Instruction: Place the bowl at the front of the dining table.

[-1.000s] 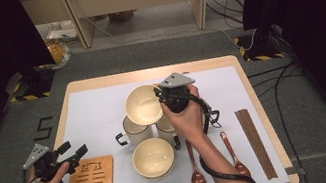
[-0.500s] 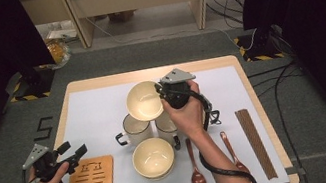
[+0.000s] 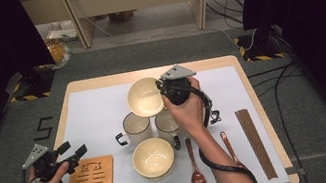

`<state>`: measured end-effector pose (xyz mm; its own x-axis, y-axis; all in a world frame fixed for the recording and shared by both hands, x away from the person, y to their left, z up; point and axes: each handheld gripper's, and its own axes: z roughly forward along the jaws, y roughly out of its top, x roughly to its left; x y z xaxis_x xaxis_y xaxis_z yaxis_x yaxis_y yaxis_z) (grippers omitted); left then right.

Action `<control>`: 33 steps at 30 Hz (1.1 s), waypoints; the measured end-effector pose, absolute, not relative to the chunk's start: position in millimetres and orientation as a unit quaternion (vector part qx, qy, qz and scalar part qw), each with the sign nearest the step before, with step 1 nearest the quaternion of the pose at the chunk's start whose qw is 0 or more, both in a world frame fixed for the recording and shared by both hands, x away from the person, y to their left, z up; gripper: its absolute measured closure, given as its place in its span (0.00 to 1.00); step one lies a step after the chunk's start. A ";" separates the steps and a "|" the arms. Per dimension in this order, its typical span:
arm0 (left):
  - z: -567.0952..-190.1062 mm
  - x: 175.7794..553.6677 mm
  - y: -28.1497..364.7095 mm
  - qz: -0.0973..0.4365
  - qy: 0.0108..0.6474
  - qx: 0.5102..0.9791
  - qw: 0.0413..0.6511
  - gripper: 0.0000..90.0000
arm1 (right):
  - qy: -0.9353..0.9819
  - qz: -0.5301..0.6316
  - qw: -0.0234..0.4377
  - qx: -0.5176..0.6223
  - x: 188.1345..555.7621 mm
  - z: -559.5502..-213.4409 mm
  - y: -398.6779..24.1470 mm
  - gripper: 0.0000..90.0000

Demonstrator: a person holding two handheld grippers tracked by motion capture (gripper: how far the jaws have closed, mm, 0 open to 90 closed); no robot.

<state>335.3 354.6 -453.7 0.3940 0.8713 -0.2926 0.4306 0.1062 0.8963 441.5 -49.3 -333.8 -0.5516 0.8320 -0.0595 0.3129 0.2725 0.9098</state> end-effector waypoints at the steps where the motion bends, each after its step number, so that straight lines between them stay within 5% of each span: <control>1: -453.7 335.2 354.6 0.204 0.511 0.637 0.540 0.21 | 0.747 0.466 0.278 0.384 442.1 -333.8 -49.4 0.92; 33: -456.0 335.4 353.1 0.203 0.513 0.636 0.539 0.21 | 0.744 0.457 0.281 0.398 463.9 -335.1 -52.3 0.92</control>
<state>335.4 353.1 -456.0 0.3912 0.8719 -0.2945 0.4332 0.1078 0.8948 463.9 -52.3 -335.1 -0.5258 0.8489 -0.0537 0.3360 0.2653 0.9037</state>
